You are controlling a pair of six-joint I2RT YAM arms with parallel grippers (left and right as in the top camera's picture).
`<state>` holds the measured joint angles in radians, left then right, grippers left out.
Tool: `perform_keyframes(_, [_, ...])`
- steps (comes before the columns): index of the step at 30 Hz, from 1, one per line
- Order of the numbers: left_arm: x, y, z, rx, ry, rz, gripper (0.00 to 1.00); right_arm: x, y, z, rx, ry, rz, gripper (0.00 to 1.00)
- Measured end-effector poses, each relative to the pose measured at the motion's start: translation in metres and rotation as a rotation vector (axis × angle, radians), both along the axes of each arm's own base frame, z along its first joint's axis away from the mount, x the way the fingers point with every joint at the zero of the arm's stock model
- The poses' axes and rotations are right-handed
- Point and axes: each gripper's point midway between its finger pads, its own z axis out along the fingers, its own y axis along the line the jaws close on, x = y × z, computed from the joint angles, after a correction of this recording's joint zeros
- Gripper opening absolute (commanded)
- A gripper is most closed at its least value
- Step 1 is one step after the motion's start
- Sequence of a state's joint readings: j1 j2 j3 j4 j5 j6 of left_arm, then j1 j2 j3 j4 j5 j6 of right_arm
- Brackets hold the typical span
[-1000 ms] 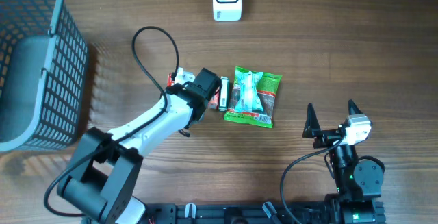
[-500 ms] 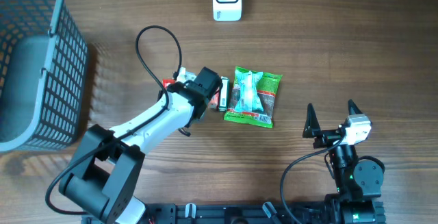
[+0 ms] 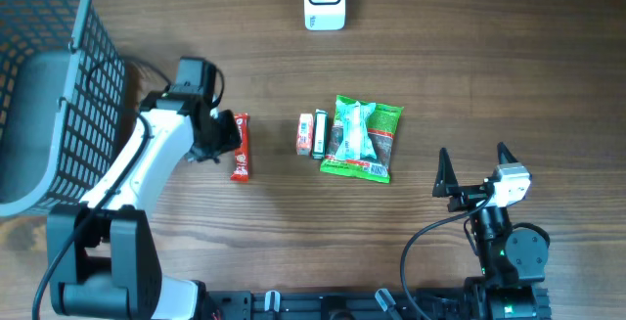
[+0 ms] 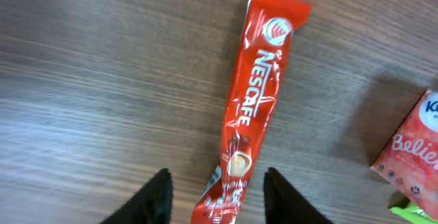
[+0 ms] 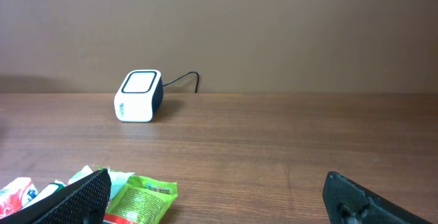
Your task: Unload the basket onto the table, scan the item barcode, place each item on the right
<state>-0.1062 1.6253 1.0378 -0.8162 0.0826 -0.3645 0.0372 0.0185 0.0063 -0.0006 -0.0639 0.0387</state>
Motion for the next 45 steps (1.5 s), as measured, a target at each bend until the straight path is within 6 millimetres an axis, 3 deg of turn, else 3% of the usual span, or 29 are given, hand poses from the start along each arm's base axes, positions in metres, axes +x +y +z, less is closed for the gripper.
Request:
perform_keyframes(5, [-0.018, -0.007, -0.035, -0.109, 0.016, 0.02, 0.28, 0.0, 0.0, 0.0, 0.0, 0.0, 0.0, 1.0])
perform_keyframes(8, [-0.023, -0.01, -0.044, -0.127, 0.014, 0.017, 0.28, 0.0, 0.0, 0.0, 0.0, 0.0, 0.0, 1.0])
perform_keyframes(19, [-0.012, -0.012, -0.044, -0.139, -0.037, 0.014, 0.27, 0.0, 0.0, 0.0, 0.0, 0.0, 0.0, 1.0])
perform_keyframes(20, [-0.012, -0.012, -0.046, -0.139, -0.031, 0.015, 0.24, 0.0, 0.0, 0.0, 0.0, 0.0, 0.0, 1.0])
perform_keyframes(22, [-0.014, -0.013, -0.05, -0.141, -0.015, 0.015, 0.04, 0.0, 0.0, 0.0, 0.0, 0.0, 0.0, 1.0])
perform_keyframes(28, [-0.011, -0.014, -0.052, -0.152, -0.018, 0.014, 0.04, 0.0, 0.0, 0.0, 0.0, 0.0, 0.0, 1.0])
perform_keyframes(30, [-0.01, -0.012, -0.043, -0.133, -0.019, -0.002, 0.04, 0.0, 0.0, 0.0, 0.0, 0.0, 0.0, 1.0])
perform_keyframes(32, [-0.003, -0.003, -0.024, -0.06, -0.063, -0.008, 0.04, 0.0, 0.0, 0.0, 0.0, 0.0, 0.0, 1.0])
perform_keyframes(35, [0.015, 0.007, 0.02, 0.136, -0.21, -0.053, 0.04, 0.0, 0.0, 0.0, 0.0, 0.0, 0.0, 1.0])
perform_keyframes(37, [0.015, 0.004, 0.032, 0.274, -0.253, -0.108, 0.04, 0.0, 0.0, 0.0, 0.0, 0.0, 0.0, 1.0])
perform_keyframes(41, [0.015, -0.01, 0.036, 0.527, -0.298, -0.23, 0.04, 0.0, 0.0, 0.0, 0.0, 0.0, 0.0, 1.0])
perform_keyframes(45, [0.02, -0.039, 0.02, 0.717, -0.323, -0.415, 0.04, 0.0, 0.0, 0.0, 0.0, 0.0, 0.0, 1.0])
